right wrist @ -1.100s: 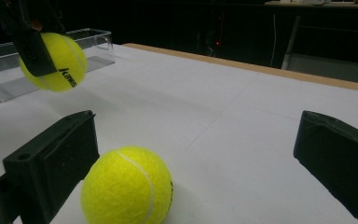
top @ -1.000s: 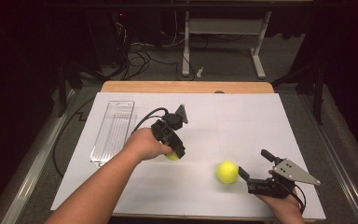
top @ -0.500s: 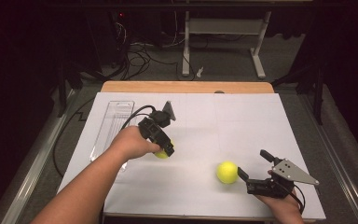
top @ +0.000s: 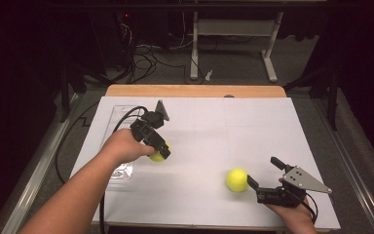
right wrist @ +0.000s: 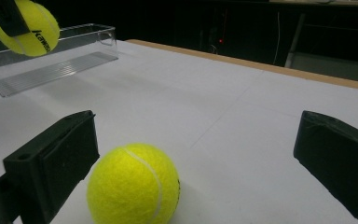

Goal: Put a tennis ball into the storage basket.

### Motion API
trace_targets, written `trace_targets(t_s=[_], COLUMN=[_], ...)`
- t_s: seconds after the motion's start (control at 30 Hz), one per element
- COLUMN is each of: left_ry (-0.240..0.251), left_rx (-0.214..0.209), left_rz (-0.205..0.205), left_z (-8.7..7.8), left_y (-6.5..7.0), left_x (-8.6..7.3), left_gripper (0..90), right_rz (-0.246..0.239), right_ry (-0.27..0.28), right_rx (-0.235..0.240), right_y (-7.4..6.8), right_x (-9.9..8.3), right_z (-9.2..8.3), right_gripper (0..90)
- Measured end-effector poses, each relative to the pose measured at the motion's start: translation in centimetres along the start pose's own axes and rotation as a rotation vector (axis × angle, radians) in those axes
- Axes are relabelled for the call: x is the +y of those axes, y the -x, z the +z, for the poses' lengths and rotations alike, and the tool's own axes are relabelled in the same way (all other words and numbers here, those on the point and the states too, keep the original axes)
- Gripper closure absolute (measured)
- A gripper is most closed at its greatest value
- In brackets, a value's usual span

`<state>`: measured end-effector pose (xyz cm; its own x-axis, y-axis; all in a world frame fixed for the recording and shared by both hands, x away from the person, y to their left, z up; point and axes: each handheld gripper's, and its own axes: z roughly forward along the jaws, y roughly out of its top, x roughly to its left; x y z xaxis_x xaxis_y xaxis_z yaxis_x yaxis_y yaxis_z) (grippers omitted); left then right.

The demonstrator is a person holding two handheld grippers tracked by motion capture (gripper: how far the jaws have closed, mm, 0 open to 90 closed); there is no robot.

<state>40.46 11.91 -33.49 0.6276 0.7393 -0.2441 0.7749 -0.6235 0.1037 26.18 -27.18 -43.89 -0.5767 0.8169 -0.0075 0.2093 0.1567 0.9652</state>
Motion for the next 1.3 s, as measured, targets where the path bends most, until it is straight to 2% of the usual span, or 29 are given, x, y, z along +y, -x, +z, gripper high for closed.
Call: trace_targets(t_s=[0.3,0.7,1.3], left_ry=[0.008,0.03,0.064], left_rx=[0.009,-0.004,0.016], left_rz=[-0.031,-0.08,-0.163], left_z=[-0.7,-1.8,-3.4], left_y=[-1.4,-3.5,-6.6], left_x=[-0.9,-2.3,-4.3], left_gripper=[26.5,26.6,26.7], right_rz=[0.003,0.004,0.009], right_ry=[-0.001,-0.005,-0.004], right_rx=[0.0,0.001,-0.001], right_y=[0.0,0.0,0.0], right_x=[-0.1,-0.1,-0.1], right_z=[0.0,0.1,0.1], right_gripper=[0.6,0.6,0.7])
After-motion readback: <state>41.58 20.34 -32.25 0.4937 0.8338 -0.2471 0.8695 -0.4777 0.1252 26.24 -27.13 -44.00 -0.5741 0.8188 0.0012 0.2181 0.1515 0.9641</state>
